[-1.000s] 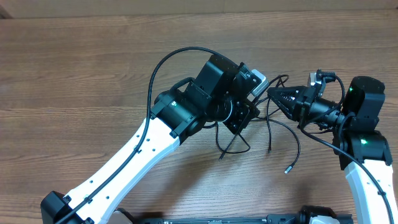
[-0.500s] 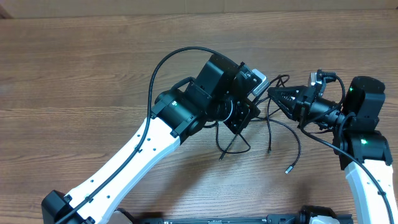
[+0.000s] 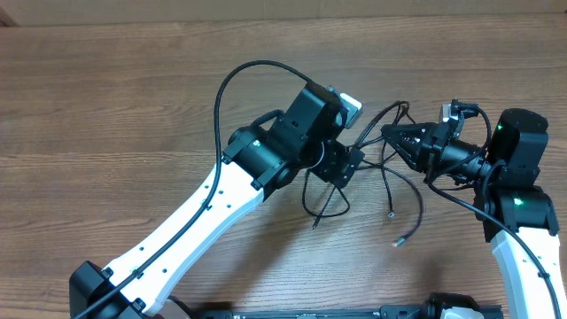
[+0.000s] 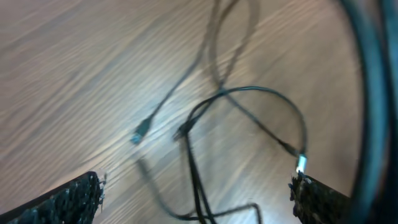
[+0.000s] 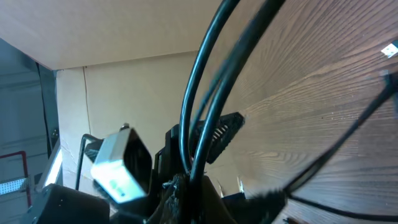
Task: Untangle cables
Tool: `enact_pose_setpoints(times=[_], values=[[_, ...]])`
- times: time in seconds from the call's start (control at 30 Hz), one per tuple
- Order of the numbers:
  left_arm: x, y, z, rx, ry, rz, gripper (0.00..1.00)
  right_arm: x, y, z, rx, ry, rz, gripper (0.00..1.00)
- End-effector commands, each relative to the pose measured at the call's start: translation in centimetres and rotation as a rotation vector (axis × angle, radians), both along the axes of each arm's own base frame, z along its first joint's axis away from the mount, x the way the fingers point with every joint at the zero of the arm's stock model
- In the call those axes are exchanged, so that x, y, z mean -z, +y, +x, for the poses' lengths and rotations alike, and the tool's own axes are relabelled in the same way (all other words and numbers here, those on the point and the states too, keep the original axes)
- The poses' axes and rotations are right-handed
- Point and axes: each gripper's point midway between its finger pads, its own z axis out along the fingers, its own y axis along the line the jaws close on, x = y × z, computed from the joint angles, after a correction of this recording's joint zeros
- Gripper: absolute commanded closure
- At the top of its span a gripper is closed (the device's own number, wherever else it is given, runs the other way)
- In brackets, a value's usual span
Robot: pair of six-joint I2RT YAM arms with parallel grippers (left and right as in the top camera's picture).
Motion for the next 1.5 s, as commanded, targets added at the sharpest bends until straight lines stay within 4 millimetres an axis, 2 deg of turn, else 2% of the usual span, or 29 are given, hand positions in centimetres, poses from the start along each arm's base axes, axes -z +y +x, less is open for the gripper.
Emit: enact_pose_setpoints(times=[0.0,0.2,0.4,0.9,1.13,1.33,1.47], values=[[0.1,2.0,1.9,-0.096,-0.058,0.077,0.0,-0.9,0.0,-0.1,-0.002,-0.042,-0.009,0.96],[0.5,4.3,3.2,-0.155,-0.033,0.088,0.01,-0.9,-0.1,0.0,0.002,-0.047,-0.017,0.96],[1.5,7.7,3.8,-0.226,0.03,0.136,0.01,-0.9,-0.1,0.0,0.005,-0.047,-0.018,0.96],[2.0,10.7,4.7,-0.297,0.07,0.147,0.0,-0.9,-0.1,0.0,0.002,-0.048,-0.016,0.96],[2.1,11.3,4.7,-0.309,0.081,0.152,0.01,-0.9,-0.1,0.0,0.002,-0.048,-0.016,0.96],[2.0,9.9,4.1,-0.259,0.118,0.089,0.0,-1.0,0.0,0.0,-0.002,-0.047,-0.011,0.96],[1.9,9.6,4.0,-0.249,0.125,0.075,0.0,-2.9,0.5,-0.2,-0.05,-0.109,0.038,0.96]])
